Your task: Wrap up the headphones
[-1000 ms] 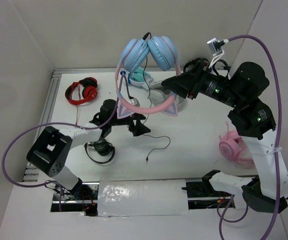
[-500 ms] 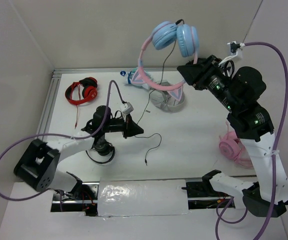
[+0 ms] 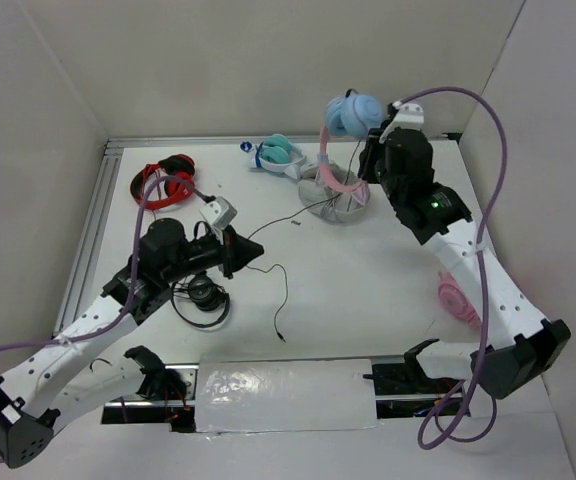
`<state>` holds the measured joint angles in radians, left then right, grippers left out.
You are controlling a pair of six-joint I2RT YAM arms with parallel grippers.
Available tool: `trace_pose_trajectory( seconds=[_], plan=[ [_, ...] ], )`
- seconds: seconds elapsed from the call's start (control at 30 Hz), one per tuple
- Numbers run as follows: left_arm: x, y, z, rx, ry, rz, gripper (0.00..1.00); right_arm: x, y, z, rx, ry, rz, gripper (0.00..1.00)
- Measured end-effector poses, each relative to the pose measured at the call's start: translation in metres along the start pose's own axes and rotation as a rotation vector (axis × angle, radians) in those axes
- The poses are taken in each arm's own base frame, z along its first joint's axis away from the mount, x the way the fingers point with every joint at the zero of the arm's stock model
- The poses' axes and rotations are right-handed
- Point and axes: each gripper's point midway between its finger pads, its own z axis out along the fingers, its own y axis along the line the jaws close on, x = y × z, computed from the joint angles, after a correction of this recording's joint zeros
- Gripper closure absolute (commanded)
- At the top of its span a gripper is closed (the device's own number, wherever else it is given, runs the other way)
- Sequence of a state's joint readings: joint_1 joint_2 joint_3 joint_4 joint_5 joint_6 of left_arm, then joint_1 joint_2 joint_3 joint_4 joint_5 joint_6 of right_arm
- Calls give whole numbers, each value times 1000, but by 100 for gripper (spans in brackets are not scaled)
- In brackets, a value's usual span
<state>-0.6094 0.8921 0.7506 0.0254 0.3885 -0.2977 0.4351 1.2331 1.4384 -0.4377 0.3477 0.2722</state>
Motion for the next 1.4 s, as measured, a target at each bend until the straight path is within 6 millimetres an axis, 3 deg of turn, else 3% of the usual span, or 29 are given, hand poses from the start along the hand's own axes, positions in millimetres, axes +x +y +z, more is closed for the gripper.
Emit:
trace_pose_trajectory(
  seconds=[0.13,0.27,0.3,0.4,0.57,0.67,0.73,0.9,1.1,1.3,1.4],
  plan=[
    [-33,3,-12,-72,-59,57,100,49,6,13,-54,93,-226,100],
    [-71,12,-19,-158,-121,137,100,87,24,7,-222,175,-384,100],
    [-71,14,-16,-165,-115,141,100,93,28,4,-262,185,-407,100],
    [-86,30,-9,-245,-118,168,100,99,41,-13,-404,207,-422,100],
    [-113,72,-2,-381,-128,187,100,86,60,-45,-606,258,-282,100],
    [-128,89,-6,-415,-146,204,100,80,75,-54,-717,299,-209,100],
    [-136,89,-8,-398,-163,240,100,88,83,-55,-766,342,-177,100],
    [-152,68,-6,-286,-187,349,100,121,91,-48,-834,488,-123,100],
    [-161,72,-2,-270,-182,398,100,140,96,-58,-943,557,-78,100],
    [-138,121,9,-316,-98,328,100,132,104,-84,-1077,541,-52,100],
    [-128,135,12,-289,-75,276,100,121,107,-95,-1126,497,-55,100]
  ],
)
